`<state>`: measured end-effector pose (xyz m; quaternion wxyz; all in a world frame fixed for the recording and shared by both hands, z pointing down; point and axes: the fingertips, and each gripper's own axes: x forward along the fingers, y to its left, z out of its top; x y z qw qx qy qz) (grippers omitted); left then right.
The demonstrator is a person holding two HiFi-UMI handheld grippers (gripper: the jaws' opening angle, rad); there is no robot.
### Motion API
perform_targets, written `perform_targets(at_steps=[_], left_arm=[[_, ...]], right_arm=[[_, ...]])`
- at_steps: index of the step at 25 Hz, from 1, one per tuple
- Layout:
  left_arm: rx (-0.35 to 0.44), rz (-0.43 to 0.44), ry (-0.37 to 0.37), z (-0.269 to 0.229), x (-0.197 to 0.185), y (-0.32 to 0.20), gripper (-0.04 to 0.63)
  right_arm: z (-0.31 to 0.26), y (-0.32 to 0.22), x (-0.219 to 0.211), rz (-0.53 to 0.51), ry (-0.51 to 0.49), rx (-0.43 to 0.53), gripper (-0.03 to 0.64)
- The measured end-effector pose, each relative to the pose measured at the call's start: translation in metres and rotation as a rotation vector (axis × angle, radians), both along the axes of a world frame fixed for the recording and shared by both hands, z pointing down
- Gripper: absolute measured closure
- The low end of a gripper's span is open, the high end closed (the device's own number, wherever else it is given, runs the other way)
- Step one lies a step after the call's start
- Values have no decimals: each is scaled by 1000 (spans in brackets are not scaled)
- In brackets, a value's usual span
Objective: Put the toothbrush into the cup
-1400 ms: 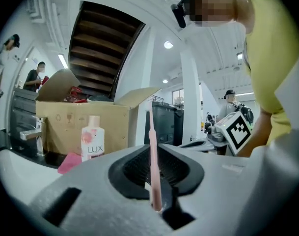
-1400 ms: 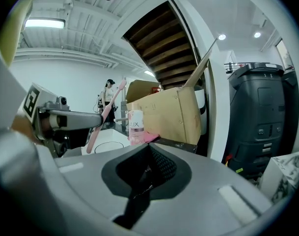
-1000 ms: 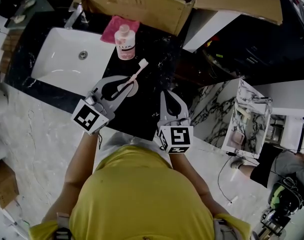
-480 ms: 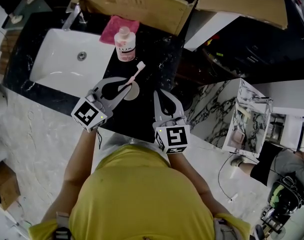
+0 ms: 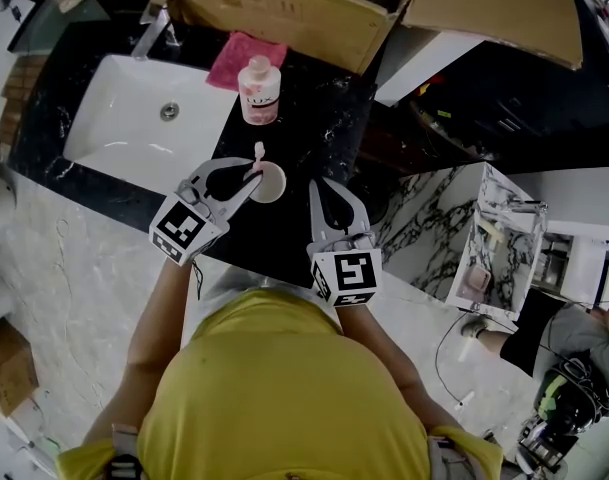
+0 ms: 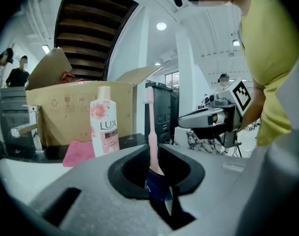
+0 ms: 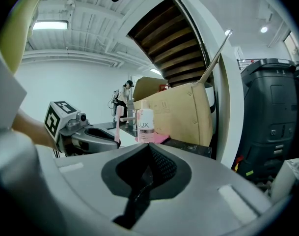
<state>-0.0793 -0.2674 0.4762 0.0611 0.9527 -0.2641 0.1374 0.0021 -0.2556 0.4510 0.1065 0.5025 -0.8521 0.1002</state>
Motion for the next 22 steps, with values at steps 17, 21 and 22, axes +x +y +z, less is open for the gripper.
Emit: perform_targets(at_steps=[17, 21, 22], left_arm=[[69, -352, 22, -78, -47, 3, 524], [165, -429, 55, -125, -46, 3, 594], [184, -442, 61, -136, -46, 3, 594]], right_arm=[[-23, 4, -10, -9, 5, 61, 608], [-57, -4, -9, 3, -21, 124, 609], [-69, -7, -8, 8, -28, 148, 609]])
